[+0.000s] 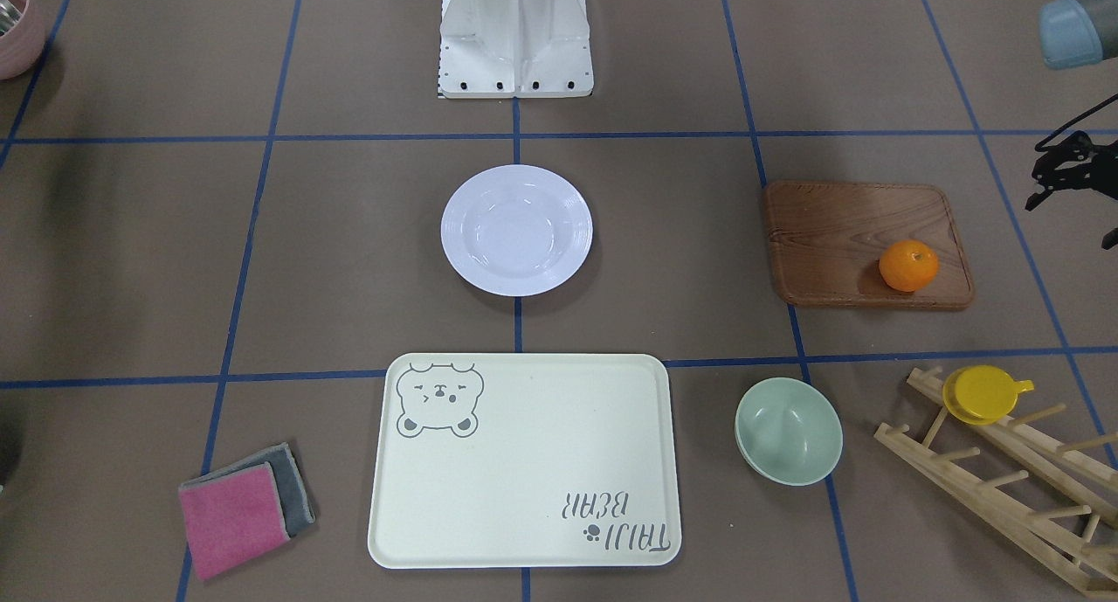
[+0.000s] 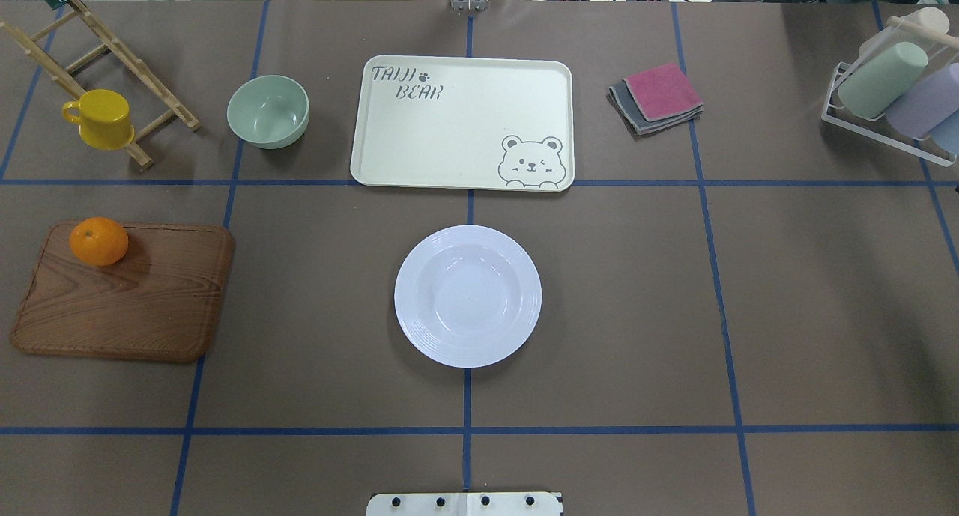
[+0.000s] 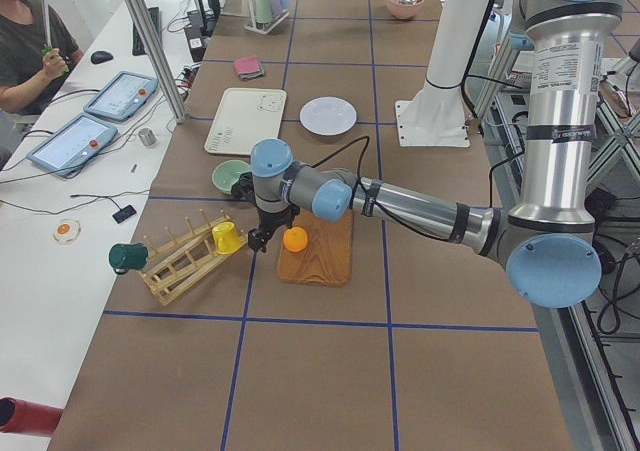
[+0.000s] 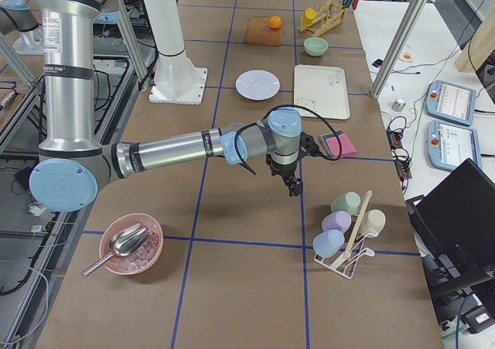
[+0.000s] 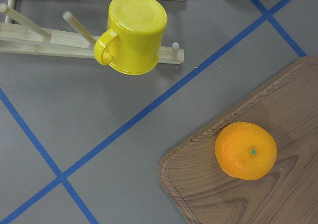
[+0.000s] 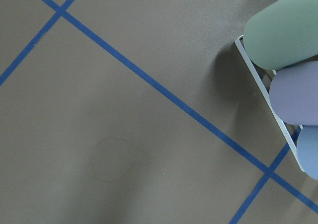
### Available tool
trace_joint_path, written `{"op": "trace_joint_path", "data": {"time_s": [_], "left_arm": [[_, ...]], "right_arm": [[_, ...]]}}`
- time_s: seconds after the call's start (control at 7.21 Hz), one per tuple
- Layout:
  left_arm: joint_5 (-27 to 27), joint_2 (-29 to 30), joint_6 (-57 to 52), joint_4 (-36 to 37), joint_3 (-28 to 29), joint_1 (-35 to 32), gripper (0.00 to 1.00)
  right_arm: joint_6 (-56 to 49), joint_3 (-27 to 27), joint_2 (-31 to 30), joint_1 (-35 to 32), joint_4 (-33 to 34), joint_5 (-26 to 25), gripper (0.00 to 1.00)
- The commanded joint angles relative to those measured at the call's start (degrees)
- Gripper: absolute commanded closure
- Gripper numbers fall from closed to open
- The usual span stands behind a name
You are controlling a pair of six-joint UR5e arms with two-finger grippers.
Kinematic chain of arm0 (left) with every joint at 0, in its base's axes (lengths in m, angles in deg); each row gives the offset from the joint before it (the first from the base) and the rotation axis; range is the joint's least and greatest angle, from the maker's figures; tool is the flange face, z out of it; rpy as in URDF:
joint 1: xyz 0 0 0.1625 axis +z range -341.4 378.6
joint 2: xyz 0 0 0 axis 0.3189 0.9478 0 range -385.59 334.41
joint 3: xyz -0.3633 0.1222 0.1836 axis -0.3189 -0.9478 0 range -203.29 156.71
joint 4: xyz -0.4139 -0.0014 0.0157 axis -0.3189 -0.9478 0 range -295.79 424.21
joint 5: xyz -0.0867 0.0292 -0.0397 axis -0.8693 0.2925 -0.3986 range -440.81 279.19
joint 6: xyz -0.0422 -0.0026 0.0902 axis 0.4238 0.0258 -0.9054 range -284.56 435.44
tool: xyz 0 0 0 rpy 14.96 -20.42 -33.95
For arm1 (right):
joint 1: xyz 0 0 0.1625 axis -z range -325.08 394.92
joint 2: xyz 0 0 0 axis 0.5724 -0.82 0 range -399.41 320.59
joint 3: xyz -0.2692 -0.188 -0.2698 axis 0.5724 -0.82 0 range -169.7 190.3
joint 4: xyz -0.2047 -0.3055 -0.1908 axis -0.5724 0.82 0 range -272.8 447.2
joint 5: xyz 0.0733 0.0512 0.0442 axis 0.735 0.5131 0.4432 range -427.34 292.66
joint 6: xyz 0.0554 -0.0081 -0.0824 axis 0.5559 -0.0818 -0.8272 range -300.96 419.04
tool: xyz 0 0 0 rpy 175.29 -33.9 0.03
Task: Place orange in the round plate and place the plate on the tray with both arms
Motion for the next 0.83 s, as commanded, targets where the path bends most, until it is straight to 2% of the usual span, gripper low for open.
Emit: {"op": "trace_joint_path", "data": {"time_s": [0.0, 0.69], "left_arm": [[-0.05, -0.17, 0.13, -1.23, -0.14, 0.01, 0.01], [0.04, -0.26, -0.04, -1.33, -0.5, 0.01, 0.01]], "right_arm": [[-0.03, 0.08, -0.01, -0.15, -0.09, 0.05, 0.0], [-0.03, 0.26, -0.01, -0.15, -0.09, 0.14, 0.0]]}}
